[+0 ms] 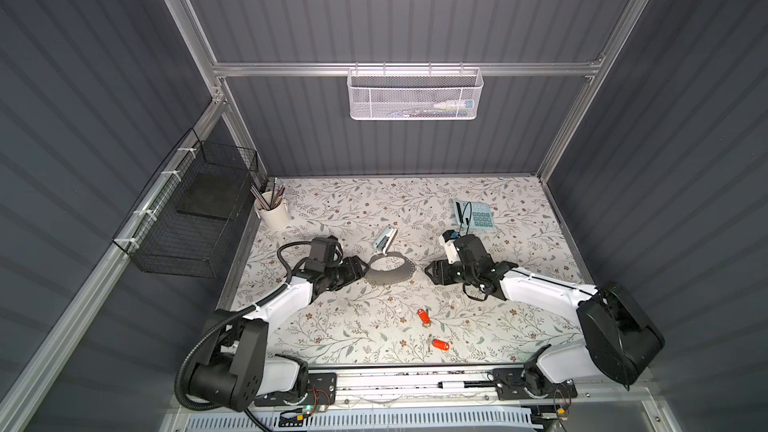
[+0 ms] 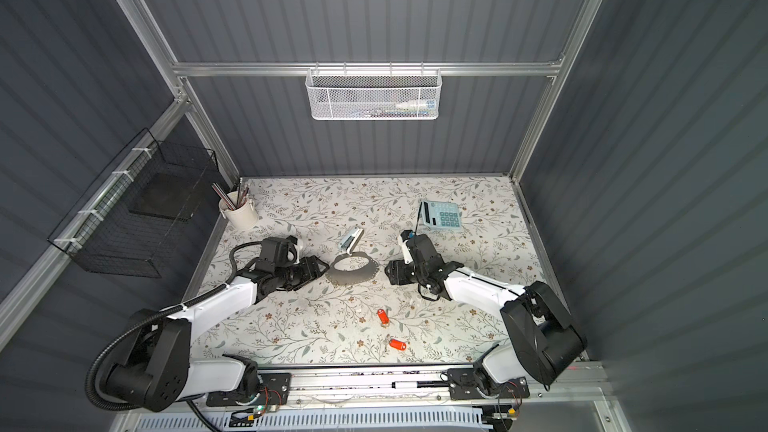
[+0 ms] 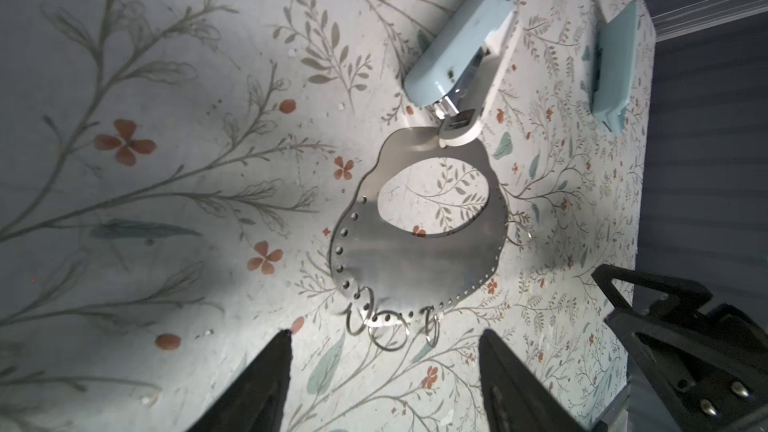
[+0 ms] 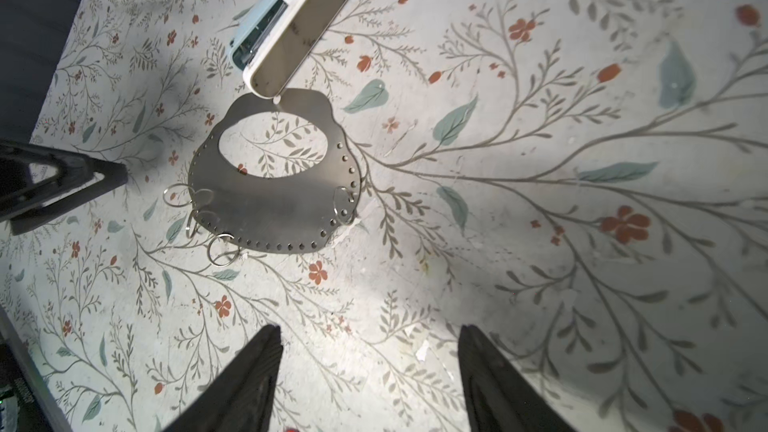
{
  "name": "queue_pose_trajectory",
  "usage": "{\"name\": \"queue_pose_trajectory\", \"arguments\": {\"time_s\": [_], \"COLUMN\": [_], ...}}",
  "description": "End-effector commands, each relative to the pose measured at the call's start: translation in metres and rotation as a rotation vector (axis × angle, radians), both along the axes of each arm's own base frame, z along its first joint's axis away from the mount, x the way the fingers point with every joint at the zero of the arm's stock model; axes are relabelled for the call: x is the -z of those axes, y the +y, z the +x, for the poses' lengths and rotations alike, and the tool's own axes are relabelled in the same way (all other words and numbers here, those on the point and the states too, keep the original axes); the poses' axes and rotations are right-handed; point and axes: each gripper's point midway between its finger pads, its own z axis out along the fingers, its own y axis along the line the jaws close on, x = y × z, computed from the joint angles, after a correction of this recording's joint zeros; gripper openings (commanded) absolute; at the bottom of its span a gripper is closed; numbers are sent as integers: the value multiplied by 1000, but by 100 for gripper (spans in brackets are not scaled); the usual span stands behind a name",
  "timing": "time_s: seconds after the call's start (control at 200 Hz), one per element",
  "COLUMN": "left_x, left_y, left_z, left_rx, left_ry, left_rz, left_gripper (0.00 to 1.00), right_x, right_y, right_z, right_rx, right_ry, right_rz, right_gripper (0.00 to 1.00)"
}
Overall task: Put the keys on the keyring
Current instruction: 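Move both grippers toward the silver keyring plate near the stapler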
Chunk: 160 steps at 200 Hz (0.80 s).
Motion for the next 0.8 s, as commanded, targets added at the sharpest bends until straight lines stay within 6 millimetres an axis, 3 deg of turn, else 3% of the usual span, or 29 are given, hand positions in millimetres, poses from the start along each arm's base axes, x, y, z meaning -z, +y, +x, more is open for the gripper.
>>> {"name": "queue_pose_trajectory", "arguments": {"time_s": [0.0, 0.27, 0.555, 0.795], "left_x": [4, 33, 49, 51], "left_y": [-4, -20, -33, -70], "left_z": [10, 8, -17, -31], "left_rx": [-3, 28, 49, 114], "left_ry": [26, 99, 152, 145], "left_rz": [29, 66, 127, 110], "left_gripper": [67, 57, 47, 46], "right_x": [-8, -5, -4, -2], "right_y": [9, 8, 0, -2], "right_z": [3, -1, -5, -6], "right_rx": [-24, -18, -9, -8], "right_ry": [-15, -2, -20, -25], "right_rz": [24, 37, 15, 9], "right_gripper": [70, 69, 69, 69]}}
